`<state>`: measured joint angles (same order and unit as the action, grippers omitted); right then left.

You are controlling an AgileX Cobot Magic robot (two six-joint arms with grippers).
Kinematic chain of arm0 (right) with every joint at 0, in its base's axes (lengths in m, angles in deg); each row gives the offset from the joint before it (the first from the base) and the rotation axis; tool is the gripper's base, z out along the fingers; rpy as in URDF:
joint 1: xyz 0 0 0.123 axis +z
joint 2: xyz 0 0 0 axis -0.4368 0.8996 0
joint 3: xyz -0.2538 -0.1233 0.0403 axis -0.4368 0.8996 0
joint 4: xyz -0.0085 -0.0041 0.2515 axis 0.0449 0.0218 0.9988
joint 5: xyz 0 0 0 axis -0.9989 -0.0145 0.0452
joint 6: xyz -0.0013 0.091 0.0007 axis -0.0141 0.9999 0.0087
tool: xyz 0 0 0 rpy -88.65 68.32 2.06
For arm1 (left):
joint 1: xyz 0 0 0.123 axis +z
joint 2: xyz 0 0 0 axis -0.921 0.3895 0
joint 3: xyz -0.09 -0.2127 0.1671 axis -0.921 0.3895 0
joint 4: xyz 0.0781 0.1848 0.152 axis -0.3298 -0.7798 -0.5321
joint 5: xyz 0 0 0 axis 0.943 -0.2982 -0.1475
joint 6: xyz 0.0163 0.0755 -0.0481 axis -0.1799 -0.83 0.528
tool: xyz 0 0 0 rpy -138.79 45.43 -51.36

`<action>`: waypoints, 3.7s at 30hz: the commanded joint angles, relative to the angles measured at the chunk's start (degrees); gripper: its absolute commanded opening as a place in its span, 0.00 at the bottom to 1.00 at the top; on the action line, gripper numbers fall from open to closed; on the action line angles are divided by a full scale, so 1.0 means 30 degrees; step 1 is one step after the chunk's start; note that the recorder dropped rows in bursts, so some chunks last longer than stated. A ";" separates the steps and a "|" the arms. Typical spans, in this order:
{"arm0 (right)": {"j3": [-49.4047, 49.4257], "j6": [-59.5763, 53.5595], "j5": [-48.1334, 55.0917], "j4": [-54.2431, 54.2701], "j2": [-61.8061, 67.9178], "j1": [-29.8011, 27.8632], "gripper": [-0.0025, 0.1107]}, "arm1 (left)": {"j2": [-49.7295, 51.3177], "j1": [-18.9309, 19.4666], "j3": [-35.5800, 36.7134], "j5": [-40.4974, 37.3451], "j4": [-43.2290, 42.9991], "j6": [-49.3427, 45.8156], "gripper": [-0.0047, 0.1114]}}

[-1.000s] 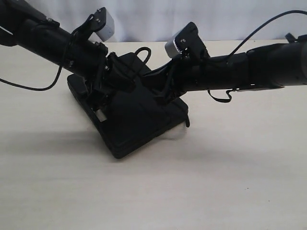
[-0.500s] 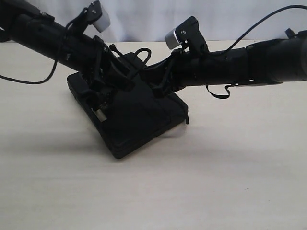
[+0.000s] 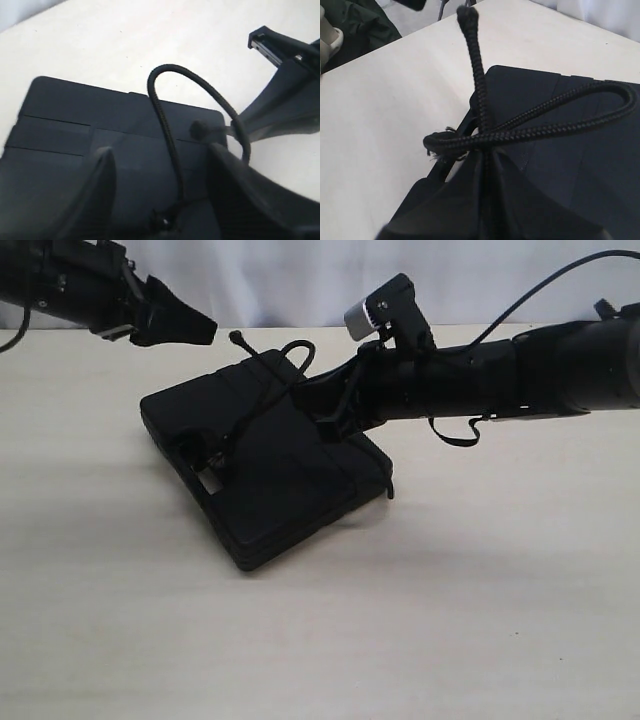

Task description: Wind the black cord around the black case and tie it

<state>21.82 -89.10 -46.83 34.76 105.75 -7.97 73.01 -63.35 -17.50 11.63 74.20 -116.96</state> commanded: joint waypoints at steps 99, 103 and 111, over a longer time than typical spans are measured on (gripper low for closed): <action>0.1245 1.4277 -0.4722 -1.9193 -0.0017 0.0021 0.06 | 0.2966 -0.1908 -0.5572 -0.2956 0.0663 0.5625 0.04; 0.1710 1.4529 -0.4722 -1.9485 -0.0693 0.0099 0.06 | 0.2966 -0.1908 -0.5572 -0.2956 0.0663 0.5625 0.04; 0.4954 1.3936 -1.1805 -1.8492 -0.0660 0.2369 0.06 | 0.2966 -0.1908 -0.5572 -0.2873 0.0663 0.5625 0.04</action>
<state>34.49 -46.38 -74.32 -22.43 103.54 -3.17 82.28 -68.68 -33.76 2.77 75.91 -100.25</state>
